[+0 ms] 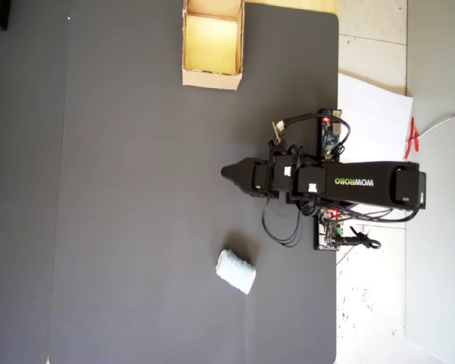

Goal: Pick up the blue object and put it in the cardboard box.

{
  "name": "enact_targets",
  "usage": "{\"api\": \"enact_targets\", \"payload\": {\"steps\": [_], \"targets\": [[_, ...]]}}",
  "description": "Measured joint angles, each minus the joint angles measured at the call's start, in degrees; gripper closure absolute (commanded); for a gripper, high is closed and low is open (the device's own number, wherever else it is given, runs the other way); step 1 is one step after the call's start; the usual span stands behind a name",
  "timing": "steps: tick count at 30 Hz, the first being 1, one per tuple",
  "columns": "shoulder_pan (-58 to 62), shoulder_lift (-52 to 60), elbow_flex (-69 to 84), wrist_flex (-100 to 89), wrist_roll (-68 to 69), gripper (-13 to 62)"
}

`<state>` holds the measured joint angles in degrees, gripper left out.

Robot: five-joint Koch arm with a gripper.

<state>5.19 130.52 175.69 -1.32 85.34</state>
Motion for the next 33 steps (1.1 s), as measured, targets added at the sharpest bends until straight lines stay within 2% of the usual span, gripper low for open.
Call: {"api": "enact_targets", "payload": {"steps": [5,33], "targets": [[-0.4,0.1,0.1,0.1,3.6,15.3],[-0.5,0.0,0.1,0.1,4.0,15.6]]}}
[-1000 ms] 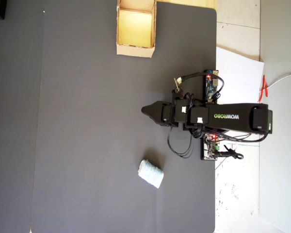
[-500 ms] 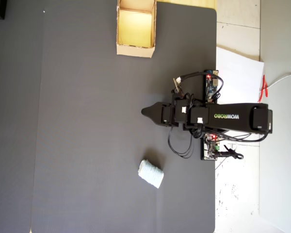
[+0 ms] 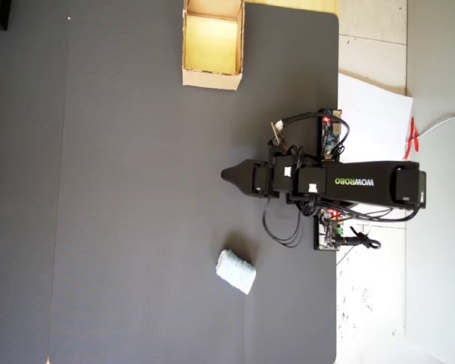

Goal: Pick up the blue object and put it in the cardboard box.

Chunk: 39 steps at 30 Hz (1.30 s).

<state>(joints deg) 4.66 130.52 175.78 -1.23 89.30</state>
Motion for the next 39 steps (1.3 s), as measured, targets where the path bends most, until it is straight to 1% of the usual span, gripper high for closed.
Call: {"api": "enact_targets", "payload": {"steps": [9,14,29,39], "targets": [[-1.3,0.0,0.0,0.0,3.2,15.6],[-4.1,0.0,-0.1,-0.1,7.7,15.6],[-25.5,0.0,-0.1,0.0,8.8,15.6],[-32.4,0.0,-1.0,0.4,8.9,15.5]]}}
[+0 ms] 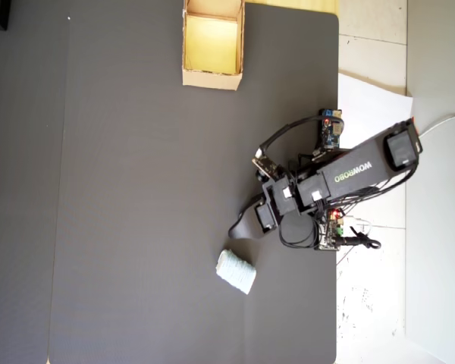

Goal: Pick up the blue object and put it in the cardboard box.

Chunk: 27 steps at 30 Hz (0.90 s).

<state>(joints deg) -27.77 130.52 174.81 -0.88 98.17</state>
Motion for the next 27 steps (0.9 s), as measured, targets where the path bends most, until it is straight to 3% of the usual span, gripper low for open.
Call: {"api": "enact_targets", "payload": {"steps": [27], "targets": [[-13.0,0.0,-15.2,28.4,-0.3,15.5]]}}
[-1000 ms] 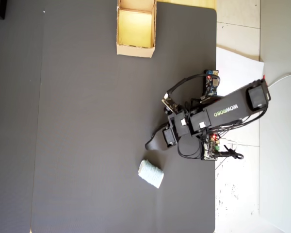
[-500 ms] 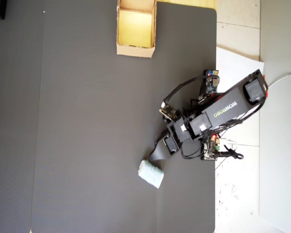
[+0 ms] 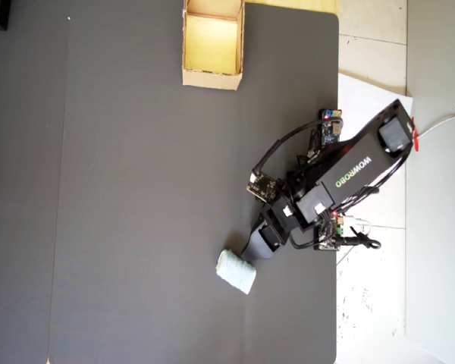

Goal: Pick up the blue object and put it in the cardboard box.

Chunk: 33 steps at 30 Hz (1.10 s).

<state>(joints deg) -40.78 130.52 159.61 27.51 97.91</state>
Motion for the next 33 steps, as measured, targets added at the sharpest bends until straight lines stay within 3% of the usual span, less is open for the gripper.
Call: {"api": "enact_targets", "payload": {"steps": [8,22,33], "targets": [[-2.1,-0.5,-6.7,0.3,-5.5,15.7],[-3.5,-18.5,-22.1,7.6,-5.6,15.7],[-5.2,-26.4,-24.0,9.5,-5.6,15.6]]}}
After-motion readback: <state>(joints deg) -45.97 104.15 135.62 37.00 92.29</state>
